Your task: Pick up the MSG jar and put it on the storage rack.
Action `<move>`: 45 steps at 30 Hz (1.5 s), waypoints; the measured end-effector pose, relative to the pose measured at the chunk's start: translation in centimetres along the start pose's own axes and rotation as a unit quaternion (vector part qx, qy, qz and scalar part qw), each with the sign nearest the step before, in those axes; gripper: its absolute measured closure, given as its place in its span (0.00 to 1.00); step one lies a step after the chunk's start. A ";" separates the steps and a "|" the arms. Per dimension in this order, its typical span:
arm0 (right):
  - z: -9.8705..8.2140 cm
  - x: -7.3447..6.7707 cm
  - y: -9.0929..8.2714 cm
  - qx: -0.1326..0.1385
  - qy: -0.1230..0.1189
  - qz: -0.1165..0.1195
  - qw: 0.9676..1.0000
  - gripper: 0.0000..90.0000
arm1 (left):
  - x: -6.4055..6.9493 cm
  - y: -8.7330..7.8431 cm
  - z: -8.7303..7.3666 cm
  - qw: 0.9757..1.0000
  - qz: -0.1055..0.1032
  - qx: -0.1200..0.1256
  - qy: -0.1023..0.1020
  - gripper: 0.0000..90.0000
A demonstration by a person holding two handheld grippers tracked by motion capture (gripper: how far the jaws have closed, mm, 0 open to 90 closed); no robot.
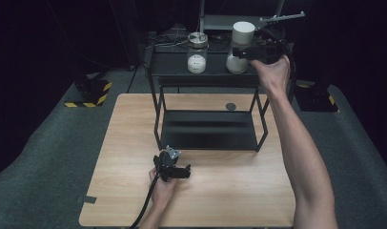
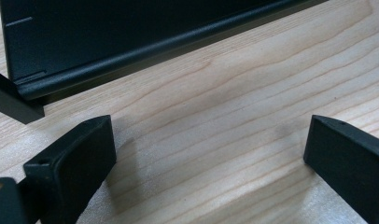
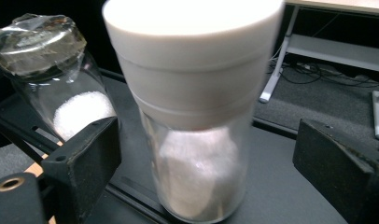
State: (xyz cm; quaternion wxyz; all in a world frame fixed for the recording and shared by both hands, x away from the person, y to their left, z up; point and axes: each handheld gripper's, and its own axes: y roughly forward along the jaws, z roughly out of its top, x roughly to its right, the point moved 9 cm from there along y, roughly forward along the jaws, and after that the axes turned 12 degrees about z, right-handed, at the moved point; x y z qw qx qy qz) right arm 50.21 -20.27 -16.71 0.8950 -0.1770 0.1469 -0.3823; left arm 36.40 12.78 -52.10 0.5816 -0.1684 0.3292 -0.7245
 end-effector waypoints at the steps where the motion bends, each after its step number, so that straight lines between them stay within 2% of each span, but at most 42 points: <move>1: -0.1 0.1 -0.1 0.000 0.000 0.001 1.000 0.08 | 0.0 0.0 0.0 1.000 0.000 0.000 0.000 0.02; 11: -1.1 0.3 -1.3 0.009 -0.002 0.003 1.000 0.08 | 0.0 0.0 0.0 1.000 0.000 0.000 0.000 0.02; 15: -1.5 0.5 -1.7 0.017 0.005 0.013 1.000 0.08 | 0.0 0.0 0.0 1.000 0.000 0.000 0.000 0.02; 26: -2.5 1.0 -2.5 0.020 0.007 0.008 1.000 0.09 | 0.0 0.0 0.0 1.000 0.000 0.000 0.000 0.02; 35: -3.6 1.6 -3.6 0.037 0.012 0.014 0.999 0.09 | 0.0 0.0 0.0 1.000 0.001 0.000 0.001 0.02; 45: -4.7 1.7 -4.5 0.037 0.010 0.012 0.999 0.09 | 0.0 0.0 0.0 1.000 0.001 0.001 -0.001 0.02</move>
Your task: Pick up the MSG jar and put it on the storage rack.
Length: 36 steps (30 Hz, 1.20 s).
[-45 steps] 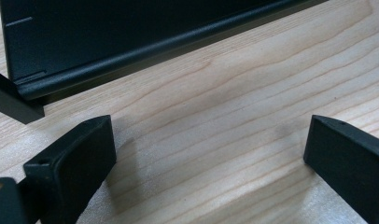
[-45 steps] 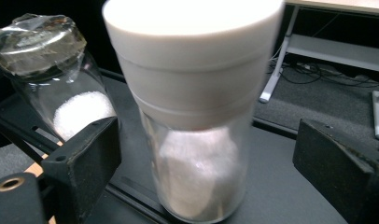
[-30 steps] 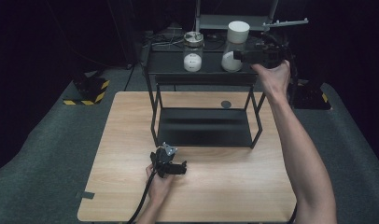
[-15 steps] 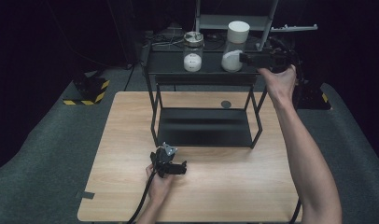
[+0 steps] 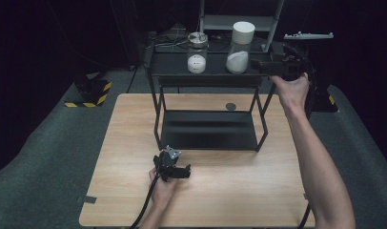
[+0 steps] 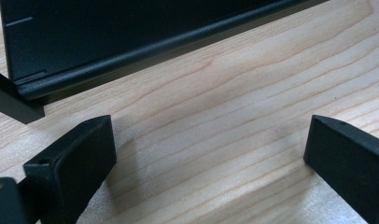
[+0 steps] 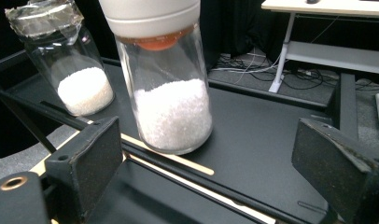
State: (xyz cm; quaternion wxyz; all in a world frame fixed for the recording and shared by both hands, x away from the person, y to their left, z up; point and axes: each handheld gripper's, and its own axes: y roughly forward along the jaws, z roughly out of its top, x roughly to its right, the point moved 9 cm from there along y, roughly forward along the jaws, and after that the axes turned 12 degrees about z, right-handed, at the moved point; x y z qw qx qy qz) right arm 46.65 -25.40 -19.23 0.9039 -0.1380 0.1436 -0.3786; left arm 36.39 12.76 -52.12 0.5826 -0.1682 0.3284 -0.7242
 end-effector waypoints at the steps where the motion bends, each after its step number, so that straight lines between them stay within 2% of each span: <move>1: -0.1 0.1 -0.1 0.000 -0.001 0.000 1.000 0.09 | 0.0 0.0 0.0 1.000 0.000 0.000 0.000 0.02; 12: -1.2 0.2 -0.8 0.003 -0.008 -0.002 1.000 0.09 | 0.0 0.0 0.0 1.000 0.000 0.000 0.000 0.02; 22: -2.5 0.6 -1.8 0.004 -0.005 -0.003 1.000 0.09 | 0.0 0.0 0.0 1.000 0.000 0.000 0.000 0.02; 36: -4.5 0.8 -2.2 0.000 -0.001 0.000 1.000 0.09 | 0.0 0.0 0.0 1.000 0.001 0.001 -0.001 0.02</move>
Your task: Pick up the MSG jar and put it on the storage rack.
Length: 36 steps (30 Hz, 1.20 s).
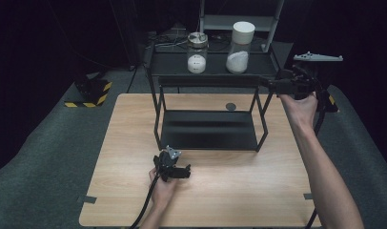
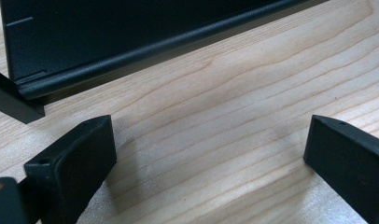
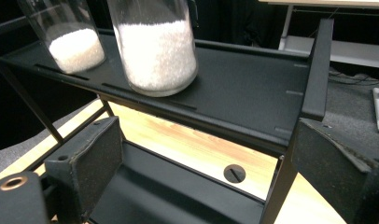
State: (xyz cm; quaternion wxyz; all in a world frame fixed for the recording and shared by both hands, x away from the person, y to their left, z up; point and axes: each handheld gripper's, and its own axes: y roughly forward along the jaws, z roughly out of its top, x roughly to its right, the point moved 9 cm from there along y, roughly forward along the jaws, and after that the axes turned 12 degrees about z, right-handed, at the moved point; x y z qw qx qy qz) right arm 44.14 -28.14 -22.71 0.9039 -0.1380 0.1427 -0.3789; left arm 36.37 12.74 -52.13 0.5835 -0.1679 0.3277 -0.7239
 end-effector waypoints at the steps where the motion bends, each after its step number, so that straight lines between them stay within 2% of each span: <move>1: -0.2 0.0 0.0 0.000 0.001 0.001 1.000 0.09 | 0.0 0.0 0.0 1.000 0.000 0.000 0.000 0.02; 19: -2.5 -0.9 -0.9 -0.007 -0.011 0.002 1.000 0.08 | 0.0 0.0 0.0 1.000 0.000 0.000 -0.001 0.02; 25: -3.4 -0.9 -0.9 -0.008 -0.006 0.004 1.000 0.08 | 0.0 0.0 0.0 1.000 0.000 0.000 -0.001 0.03; 36: -4.2 -1.2 -0.8 -0.008 -0.015 0.006 1.000 0.08 | 0.0 0.0 0.0 1.000 0.000 -0.001 0.000 0.02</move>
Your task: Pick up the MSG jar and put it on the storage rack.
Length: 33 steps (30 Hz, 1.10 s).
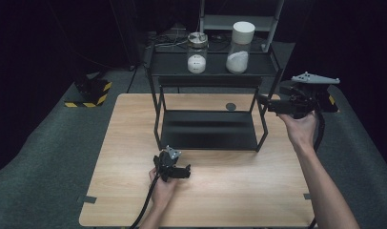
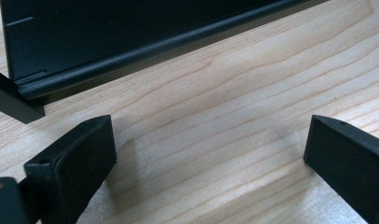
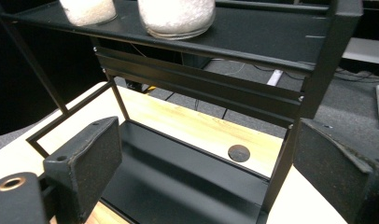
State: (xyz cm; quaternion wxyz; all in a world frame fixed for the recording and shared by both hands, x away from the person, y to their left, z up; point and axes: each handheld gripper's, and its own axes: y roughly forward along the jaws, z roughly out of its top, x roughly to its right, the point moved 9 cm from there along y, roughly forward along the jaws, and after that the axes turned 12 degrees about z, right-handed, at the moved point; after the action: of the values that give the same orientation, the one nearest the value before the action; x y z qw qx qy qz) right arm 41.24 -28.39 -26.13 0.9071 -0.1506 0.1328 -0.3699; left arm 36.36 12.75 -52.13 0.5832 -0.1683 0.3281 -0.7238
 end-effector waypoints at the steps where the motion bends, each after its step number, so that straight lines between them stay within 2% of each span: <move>1: -0.1 -0.1 0.1 -0.001 0.000 0.000 1.000 0.08 | 0.0 0.0 0.0 1.000 0.000 0.000 0.000 0.02; 9: -1.3 0.1 0.7 -0.009 0.006 0.005 1.000 0.08 | 0.0 0.0 0.0 1.000 0.000 0.000 0.001 0.02; 12: -1.6 -0.3 1.0 -0.016 -0.006 -0.007 1.000 0.08 | 0.0 0.0 0.0 1.000 0.000 0.000 0.001 0.02; 15: -2.0 -0.2 1.0 -0.011 -0.002 -0.001 1.000 0.08 | 0.0 0.0 0.0 1.000 -0.001 0.000 0.001 0.02; 23: -2.7 -0.8 1.6 -0.014 -0.015 0.004 1.000 0.08 | 0.0 0.0 0.0 1.000 0.000 0.000 0.001 0.02; 33: -4.3 -0.5 2.6 -0.019 -0.001 0.016 1.000 0.08 | 0.0 0.0 0.0 1.000 0.000 0.000 0.001 0.02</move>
State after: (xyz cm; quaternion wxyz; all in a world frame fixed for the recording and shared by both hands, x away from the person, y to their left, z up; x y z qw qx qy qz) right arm 40.99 -27.01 -30.92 0.9102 -0.1654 0.1415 -0.3522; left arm 36.39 12.77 -52.12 0.5824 -0.1677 0.3291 -0.7241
